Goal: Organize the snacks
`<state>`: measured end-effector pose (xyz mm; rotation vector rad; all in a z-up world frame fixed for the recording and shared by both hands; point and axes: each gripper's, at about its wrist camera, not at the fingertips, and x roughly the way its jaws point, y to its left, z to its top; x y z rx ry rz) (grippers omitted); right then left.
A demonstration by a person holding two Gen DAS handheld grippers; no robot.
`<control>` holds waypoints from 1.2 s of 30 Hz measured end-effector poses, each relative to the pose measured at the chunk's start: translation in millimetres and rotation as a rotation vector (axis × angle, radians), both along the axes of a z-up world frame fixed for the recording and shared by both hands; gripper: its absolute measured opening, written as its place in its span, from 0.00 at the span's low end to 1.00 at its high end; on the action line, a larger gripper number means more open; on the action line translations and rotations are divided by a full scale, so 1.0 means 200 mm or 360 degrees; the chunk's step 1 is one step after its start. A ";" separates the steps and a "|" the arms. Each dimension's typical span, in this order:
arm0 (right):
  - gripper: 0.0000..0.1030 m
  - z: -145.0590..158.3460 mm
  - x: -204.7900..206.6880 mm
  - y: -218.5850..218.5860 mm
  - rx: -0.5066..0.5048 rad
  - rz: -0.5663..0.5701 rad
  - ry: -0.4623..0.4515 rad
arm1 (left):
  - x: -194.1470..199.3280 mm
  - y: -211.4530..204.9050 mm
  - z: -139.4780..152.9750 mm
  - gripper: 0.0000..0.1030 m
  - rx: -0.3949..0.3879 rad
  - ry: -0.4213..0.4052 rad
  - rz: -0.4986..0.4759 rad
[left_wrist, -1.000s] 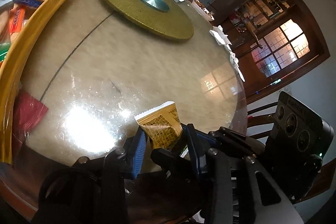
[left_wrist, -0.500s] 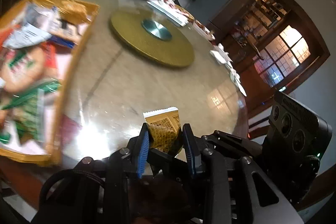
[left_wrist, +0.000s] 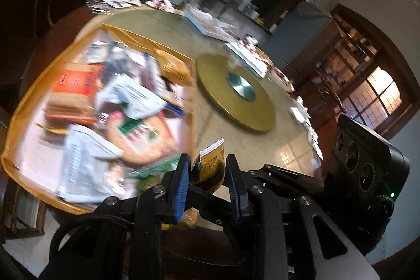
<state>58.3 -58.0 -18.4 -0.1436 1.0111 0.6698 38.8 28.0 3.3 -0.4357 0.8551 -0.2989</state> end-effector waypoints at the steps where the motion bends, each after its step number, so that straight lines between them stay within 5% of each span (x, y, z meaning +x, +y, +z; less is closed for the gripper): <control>1: 0.33 -0.01 0.02 0.04 -0.0012 0.0022 0.0001 | 0.01 0.02 0.00 0.26 0.0004 -0.0001 0.0010; 13: 0.33 -0.13 0.16 0.18 -0.0072 0.0011 0.0057 | 0.09 0.23 -0.12 0.25 -0.0074 0.0038 0.0124; 18: 0.34 -0.12 0.19 0.16 -0.0046 -0.0036 0.0073 | 0.06 0.24 -0.10 0.36 -0.0027 0.0004 0.0162; 20: 0.39 -0.10 0.17 0.14 -0.0018 -0.0059 0.0063 | 0.03 0.22 -0.08 0.48 0.0029 -0.0028 0.0179; 22: 0.60 -0.07 0.14 0.09 -0.0011 -0.0138 0.0025 | -0.01 0.19 -0.05 0.68 0.0149 -0.0072 0.0233; 25: 0.73 -0.02 0.07 0.03 -0.0026 -0.0240 -0.0047 | -0.07 0.14 0.00 0.76 0.0268 -0.0151 0.0285; 32: 0.83 0.00 -0.02 -0.11 -0.0070 -0.0480 -0.0061 | -0.17 0.02 0.05 0.77 0.0631 -0.0274 0.0507; 36: 0.84 0.01 -0.06 -0.16 -0.0068 -0.0532 -0.0077 | -0.21 0.00 0.06 0.77 0.0703 -0.0293 0.0568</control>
